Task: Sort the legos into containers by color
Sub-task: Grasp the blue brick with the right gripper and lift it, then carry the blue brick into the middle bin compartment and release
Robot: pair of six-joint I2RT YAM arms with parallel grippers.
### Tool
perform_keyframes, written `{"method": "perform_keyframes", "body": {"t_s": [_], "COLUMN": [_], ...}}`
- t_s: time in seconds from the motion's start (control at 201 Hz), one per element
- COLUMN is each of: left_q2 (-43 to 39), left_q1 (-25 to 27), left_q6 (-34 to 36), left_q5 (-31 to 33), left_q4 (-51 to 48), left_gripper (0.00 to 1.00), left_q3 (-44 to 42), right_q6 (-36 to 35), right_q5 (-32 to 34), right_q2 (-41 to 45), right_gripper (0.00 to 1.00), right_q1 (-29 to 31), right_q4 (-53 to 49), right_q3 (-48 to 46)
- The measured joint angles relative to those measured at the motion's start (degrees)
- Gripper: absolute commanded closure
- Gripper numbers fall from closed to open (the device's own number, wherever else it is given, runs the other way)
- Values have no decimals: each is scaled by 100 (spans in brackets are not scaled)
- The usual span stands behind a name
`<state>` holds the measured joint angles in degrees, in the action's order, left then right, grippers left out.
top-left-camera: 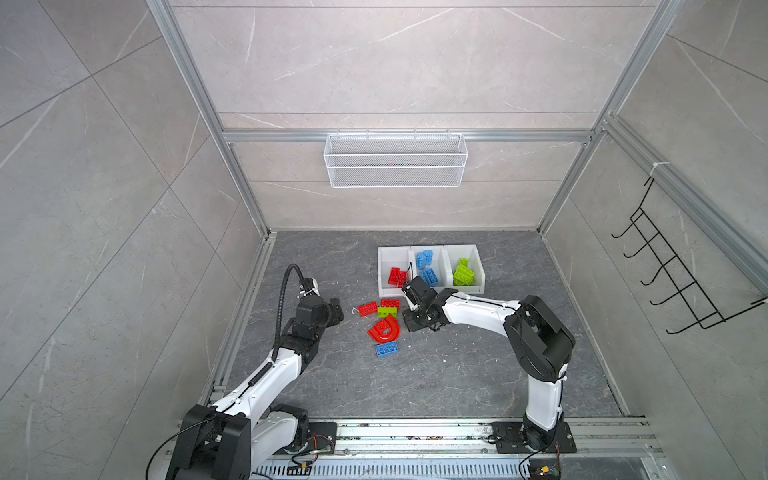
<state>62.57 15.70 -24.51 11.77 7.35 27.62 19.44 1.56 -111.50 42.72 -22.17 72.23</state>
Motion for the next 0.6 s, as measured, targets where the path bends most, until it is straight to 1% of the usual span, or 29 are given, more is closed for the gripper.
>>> {"method": "perform_keyframes", "body": {"t_s": [0.114,0.254,0.343,0.418,0.528,0.602], "left_q2": [13,-4,-17,-17,-11,9], "left_q1": [0,0,0,0,0,0], "left_q6": [0,0,0,-13,-52,-63], "left_q5": [11,11,11,9,7,7], "left_q4": [-2,-2,-2,-2,9,15], "left_gripper": [23,23,23,23,23,23], "left_q3": [0,0,0,0,0,0], "right_q6": [-17,-116,-168,-225,-282,-365], "right_q5": [-4,-149,-341,-485,-684,-769], "right_q2": [94,498,855,990,960,791], "right_gripper": [83,83,79,79,80,80], "right_q1": [-22,-227,-590,-957,-1486,-1762], "right_q4": [-46,-162,-289,-374,-422,-470], "right_q3": [-17,-33,68,343,931,1410]}}
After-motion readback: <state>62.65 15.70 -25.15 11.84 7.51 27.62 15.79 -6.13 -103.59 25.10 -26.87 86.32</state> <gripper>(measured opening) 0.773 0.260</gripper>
